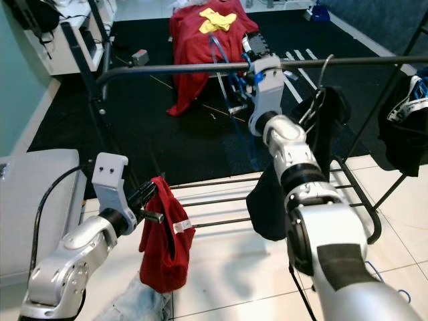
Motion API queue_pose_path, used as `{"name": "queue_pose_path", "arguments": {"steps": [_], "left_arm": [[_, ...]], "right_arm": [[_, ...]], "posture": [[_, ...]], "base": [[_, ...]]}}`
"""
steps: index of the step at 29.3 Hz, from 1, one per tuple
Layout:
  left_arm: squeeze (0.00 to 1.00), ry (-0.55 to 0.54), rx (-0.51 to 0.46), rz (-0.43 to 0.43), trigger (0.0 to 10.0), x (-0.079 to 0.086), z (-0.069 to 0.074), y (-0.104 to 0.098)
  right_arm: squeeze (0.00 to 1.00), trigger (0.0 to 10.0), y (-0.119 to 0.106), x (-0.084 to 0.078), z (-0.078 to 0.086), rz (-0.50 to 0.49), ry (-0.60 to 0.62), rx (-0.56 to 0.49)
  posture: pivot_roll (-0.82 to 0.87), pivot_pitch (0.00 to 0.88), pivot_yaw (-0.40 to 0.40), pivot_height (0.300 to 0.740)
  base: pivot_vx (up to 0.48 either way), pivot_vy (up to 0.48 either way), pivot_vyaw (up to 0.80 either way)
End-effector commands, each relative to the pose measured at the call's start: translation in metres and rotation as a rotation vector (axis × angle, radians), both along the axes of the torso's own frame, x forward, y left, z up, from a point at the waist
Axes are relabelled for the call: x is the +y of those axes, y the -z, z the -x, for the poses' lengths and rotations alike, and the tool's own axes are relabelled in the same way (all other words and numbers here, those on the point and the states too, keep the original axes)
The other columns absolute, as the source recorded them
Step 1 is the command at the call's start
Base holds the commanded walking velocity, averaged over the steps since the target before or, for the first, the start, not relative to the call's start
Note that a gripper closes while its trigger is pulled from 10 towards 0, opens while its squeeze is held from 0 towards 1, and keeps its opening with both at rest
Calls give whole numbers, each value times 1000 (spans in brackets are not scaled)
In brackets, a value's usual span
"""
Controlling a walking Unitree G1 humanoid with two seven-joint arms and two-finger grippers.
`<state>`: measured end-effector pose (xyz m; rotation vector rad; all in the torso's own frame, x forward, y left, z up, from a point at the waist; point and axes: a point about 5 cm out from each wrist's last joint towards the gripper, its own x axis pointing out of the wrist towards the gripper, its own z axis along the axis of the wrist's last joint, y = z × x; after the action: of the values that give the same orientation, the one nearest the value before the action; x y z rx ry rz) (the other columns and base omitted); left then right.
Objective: Hang hanger
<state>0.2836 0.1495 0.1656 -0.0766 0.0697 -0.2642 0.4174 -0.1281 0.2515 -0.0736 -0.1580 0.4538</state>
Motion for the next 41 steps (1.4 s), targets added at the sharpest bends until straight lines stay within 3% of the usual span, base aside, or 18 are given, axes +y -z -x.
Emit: {"name": "queue_pose_path", "arguments": {"steps": [1, 7, 8, 13, 15, 26, 30, 32, 33, 41], "left_arm": [[0, 0, -8, -3, 10000, -1, -2, -1], [0, 39, -7, -18, 10000, -6, -4, 0], [0, 48, -7, -24, 10000, -8, -4, 1], [0, 57, -10, -28, 10000, -12, -5, 0], [0, 59, -13, -29, 10000, -11, -5, -1], [0, 63, -22, -31, 10000, -9, -9, -3], [0, 61, -28, -33, 10000, -9, -10, -3], [0, 61, -28, -33, 10000, -9, -10, -3], [0, 59, -31, -34, 10000, -9, -11, -3], [0, 56, -38, -40, 10000, -9, -11, -4]], "right_arm": [[0, 10000, 10, 0, 2, 10, -4, 14], [0, 10000, 44, -2, 8, 22, 44, 107], [0, 10000, 61, -2, 12, 52, 56, 133], [0, 10000, 80, -2, 21, 101, 95, 113], [0, 10000, 74, -3, 23, 129, 135, 39], [0, 10000, 56, -4, 20, 133, 163, -33], [0, 10000, 28, -8, 20, 135, 187, -174], [0, 10000, 28, -8, 20, 135, 187, -174], [0, 10000, 21, -7, 23, 139, 197, -232], [0, 10000, 8, -8, 32, 137, 264, -374]], "posture": [[106, 111, 20, 740], [95, 99, 14, 740], [99, 98, 11, 740], [98, 94, 12, 740], [98, 90, 15, 740], [93, 84, 17, 740], [89, 82, 15, 740], [89, 82, 15, 740], [90, 81, 15, 740], [93, 82, 18, 740]], "base": [[0, 0, 0], [0, 0, 0], [0, 0, 0], [0, 0, 0], [0, 0, 0], [0, 0, 0], [0, 0, 0], [0, 0, 0], [0, 0, 0], [0, 0, 0]]}}
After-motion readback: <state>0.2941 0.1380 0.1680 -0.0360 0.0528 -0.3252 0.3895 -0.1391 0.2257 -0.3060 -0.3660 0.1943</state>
